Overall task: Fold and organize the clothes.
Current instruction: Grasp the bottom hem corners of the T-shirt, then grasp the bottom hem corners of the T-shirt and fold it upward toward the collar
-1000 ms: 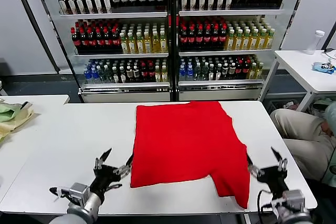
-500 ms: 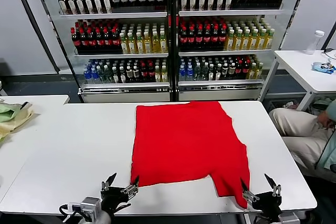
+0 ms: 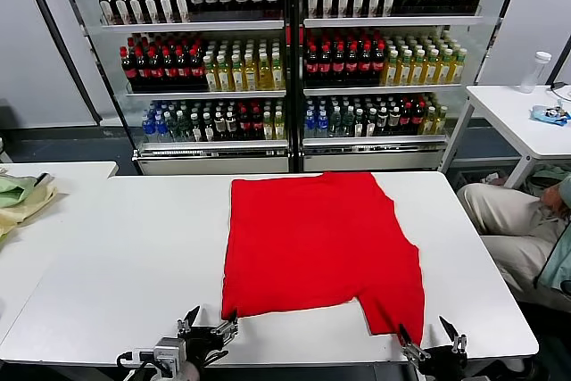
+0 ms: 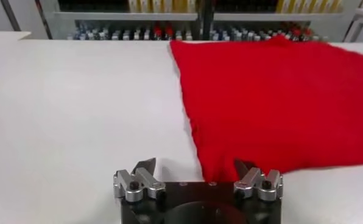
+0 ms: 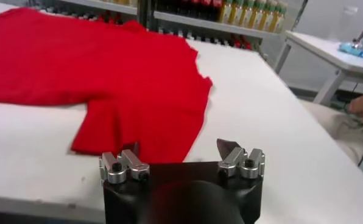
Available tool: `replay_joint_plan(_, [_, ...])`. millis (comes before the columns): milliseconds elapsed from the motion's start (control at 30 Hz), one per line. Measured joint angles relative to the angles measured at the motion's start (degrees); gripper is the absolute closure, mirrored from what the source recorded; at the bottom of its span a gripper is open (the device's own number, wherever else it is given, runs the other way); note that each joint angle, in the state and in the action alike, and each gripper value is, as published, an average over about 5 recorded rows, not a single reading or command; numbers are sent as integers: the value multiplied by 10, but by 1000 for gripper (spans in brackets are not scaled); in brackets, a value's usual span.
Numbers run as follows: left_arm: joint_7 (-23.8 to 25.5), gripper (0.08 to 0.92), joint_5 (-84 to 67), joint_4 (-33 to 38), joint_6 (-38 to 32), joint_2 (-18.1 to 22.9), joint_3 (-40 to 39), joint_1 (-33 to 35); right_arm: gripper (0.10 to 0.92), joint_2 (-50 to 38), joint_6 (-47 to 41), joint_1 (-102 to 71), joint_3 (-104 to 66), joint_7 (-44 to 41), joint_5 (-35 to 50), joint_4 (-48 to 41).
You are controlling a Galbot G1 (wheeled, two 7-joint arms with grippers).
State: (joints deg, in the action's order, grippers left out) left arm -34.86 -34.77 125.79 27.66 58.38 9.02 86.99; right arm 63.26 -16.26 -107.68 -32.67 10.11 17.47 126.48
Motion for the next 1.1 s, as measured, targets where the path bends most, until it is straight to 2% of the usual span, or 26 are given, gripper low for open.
replay_joint_plan(67, [-3,199,7,-3,0,2,-2,-1,361,0,1,1,2,0,5,-3])
replay_joint_plan(167, [-6,268,15,-7,0,5,-6,-2,447,0,1,2,6,1,12,-5])
replay_joint_plan(667, [0,701,36,-12,0,21,-24,-4,870,2,13,3,9,-7,32,-15])
replay_joint_plan(767, [4,788,38,-11,1,21,-24,-4,909,-3,13,0,2,-12,38,-8])
replay_joint_plan(900, [11,894,38,-2,3,15,-18,3,912,-12,10,-18,-23,-23,51,16])
replay_joint_plan(1100, [18,920,29,40,-1,-11,13,47,912,-25,8,-75,-83,-40,63,74])
